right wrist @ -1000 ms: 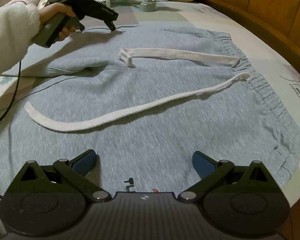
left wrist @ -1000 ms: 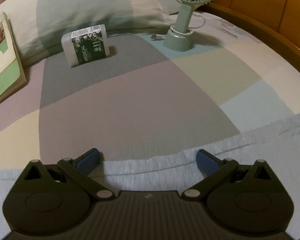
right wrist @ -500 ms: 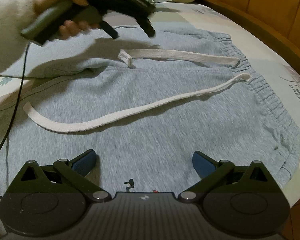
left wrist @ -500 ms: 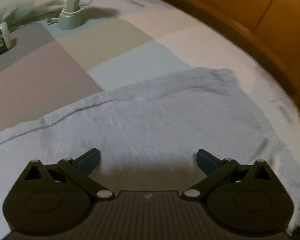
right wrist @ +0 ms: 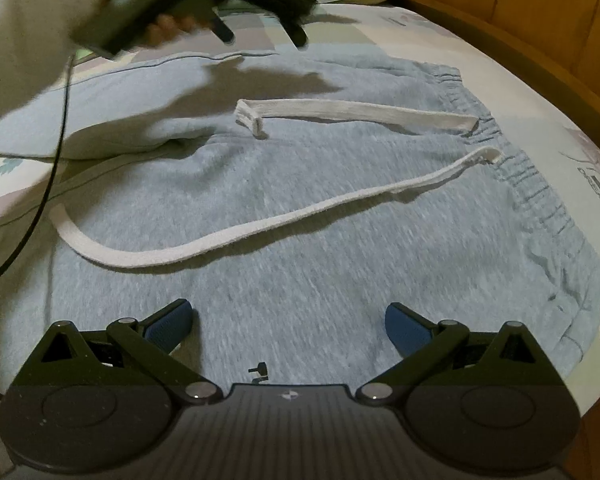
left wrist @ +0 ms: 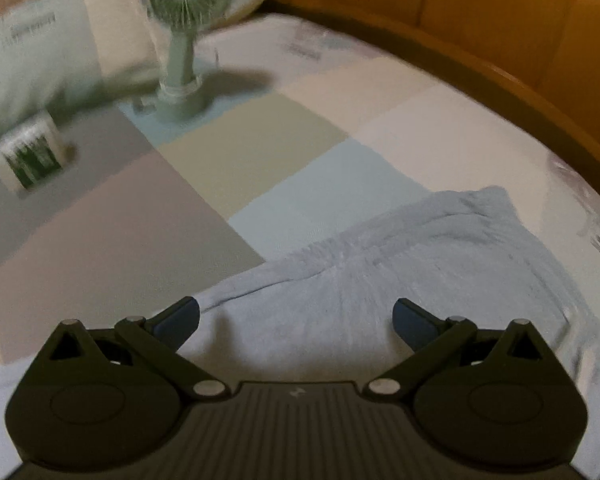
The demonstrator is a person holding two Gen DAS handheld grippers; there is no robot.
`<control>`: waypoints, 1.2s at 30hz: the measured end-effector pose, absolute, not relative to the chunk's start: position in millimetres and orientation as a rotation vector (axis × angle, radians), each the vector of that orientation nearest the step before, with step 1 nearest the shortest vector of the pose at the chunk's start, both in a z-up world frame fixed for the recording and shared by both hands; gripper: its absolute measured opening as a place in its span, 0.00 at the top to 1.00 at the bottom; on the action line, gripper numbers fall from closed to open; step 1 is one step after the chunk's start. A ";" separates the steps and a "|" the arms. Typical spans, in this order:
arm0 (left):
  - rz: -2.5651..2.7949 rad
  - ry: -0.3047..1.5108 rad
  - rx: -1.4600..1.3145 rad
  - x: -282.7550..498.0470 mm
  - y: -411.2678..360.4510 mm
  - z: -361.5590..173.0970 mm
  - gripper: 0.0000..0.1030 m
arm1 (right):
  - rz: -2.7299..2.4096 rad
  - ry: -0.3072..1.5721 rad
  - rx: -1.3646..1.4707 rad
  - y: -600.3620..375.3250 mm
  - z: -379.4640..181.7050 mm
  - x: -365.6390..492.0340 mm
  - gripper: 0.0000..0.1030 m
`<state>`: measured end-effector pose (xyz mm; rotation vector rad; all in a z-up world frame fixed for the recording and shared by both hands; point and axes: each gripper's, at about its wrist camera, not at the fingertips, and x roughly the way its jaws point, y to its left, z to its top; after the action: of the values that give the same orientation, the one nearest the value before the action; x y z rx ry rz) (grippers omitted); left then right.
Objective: Fold clothes
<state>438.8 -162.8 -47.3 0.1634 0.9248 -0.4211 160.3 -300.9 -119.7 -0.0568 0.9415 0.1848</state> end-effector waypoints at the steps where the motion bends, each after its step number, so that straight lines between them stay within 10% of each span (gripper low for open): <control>1: -0.434 0.905 0.174 427.9 -155.4 -39.7 0.01 | 0.190 0.940 -0.054 -302.7 -116.6 158.7 0.00; 36: -0.116 0.835 0.041 295.7 48.5 -84.3 0.01 | 0.119 0.873 -0.051 -294.8 -73.2 127.4 0.00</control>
<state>295.7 48.5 -84.3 0.0412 0.8346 -0.1158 127.4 -294.8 -73.2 -0.0511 0.8729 0.1189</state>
